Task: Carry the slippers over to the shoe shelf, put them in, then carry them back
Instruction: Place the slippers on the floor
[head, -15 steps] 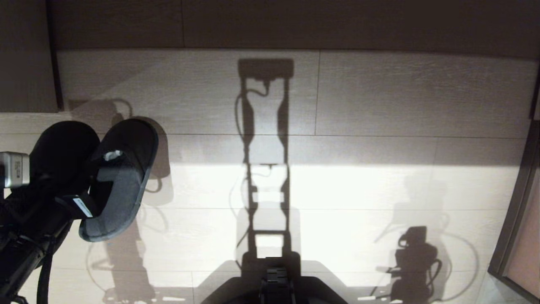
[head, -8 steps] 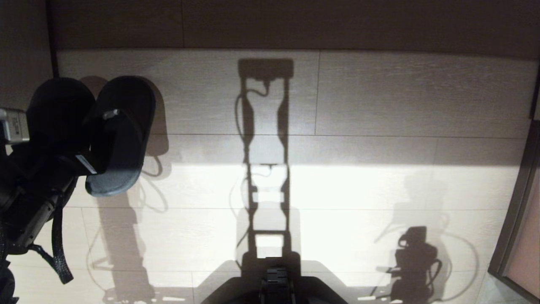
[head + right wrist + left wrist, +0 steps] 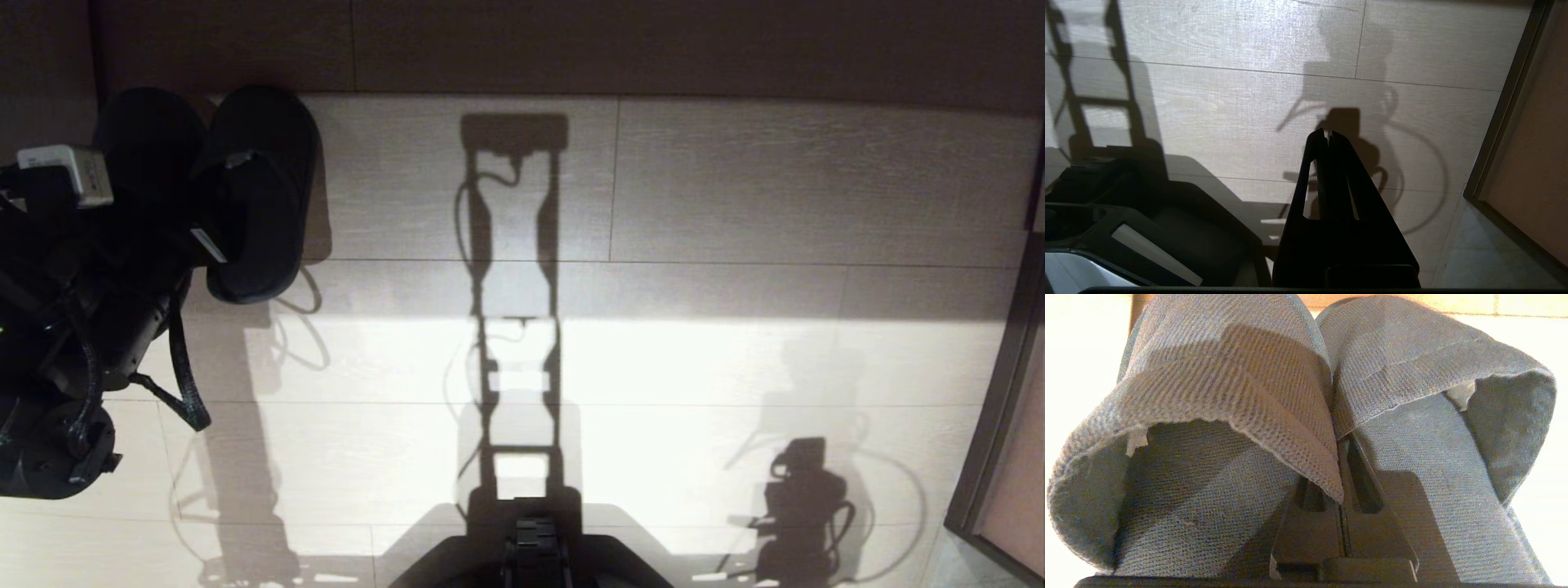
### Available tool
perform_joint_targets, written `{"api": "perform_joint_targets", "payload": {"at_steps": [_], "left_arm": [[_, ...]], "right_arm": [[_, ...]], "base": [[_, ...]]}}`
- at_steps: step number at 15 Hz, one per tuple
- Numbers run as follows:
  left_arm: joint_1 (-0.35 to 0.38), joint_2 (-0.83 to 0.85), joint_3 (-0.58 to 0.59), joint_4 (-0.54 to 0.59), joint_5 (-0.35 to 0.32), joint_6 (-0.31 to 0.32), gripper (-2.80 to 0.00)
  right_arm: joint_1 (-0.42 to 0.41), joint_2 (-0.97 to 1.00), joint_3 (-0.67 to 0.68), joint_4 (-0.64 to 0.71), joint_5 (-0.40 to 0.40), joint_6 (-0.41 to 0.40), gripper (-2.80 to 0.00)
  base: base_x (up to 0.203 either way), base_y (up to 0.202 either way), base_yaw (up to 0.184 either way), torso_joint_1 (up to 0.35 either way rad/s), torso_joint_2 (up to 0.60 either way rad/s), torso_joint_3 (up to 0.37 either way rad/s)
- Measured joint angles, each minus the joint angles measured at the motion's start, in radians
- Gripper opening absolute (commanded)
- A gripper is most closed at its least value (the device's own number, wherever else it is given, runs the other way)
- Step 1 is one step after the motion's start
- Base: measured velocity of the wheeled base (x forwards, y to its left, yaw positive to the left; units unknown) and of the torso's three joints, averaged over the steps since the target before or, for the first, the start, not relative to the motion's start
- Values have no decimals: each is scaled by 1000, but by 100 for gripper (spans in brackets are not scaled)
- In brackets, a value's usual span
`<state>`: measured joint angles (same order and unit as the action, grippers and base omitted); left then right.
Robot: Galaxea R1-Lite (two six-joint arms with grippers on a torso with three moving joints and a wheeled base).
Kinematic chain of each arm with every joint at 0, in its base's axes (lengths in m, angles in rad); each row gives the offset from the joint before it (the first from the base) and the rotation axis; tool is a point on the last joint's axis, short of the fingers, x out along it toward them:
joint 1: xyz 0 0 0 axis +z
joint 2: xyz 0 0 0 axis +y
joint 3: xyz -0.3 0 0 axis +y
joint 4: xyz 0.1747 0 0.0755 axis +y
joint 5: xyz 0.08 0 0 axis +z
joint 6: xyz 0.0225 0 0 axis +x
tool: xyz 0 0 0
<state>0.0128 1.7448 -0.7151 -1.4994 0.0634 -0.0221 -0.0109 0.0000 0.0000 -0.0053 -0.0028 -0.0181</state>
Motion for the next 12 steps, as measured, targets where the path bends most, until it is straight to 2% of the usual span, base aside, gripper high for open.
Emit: {"api": "perform_joint_targets", "payload": {"at_steps": [7,12], "left_arm": [[-10,136,-214,-5,0,10,-280],[-9,180,-254,-5,-3,23,-280]], "right_arm": [[0,0,0,0,-1,0,-280],[0,0,0,0,0,0,-280]], "base": [[0,0,0,0,0,0],[0,0,0,0,0,0]]}}
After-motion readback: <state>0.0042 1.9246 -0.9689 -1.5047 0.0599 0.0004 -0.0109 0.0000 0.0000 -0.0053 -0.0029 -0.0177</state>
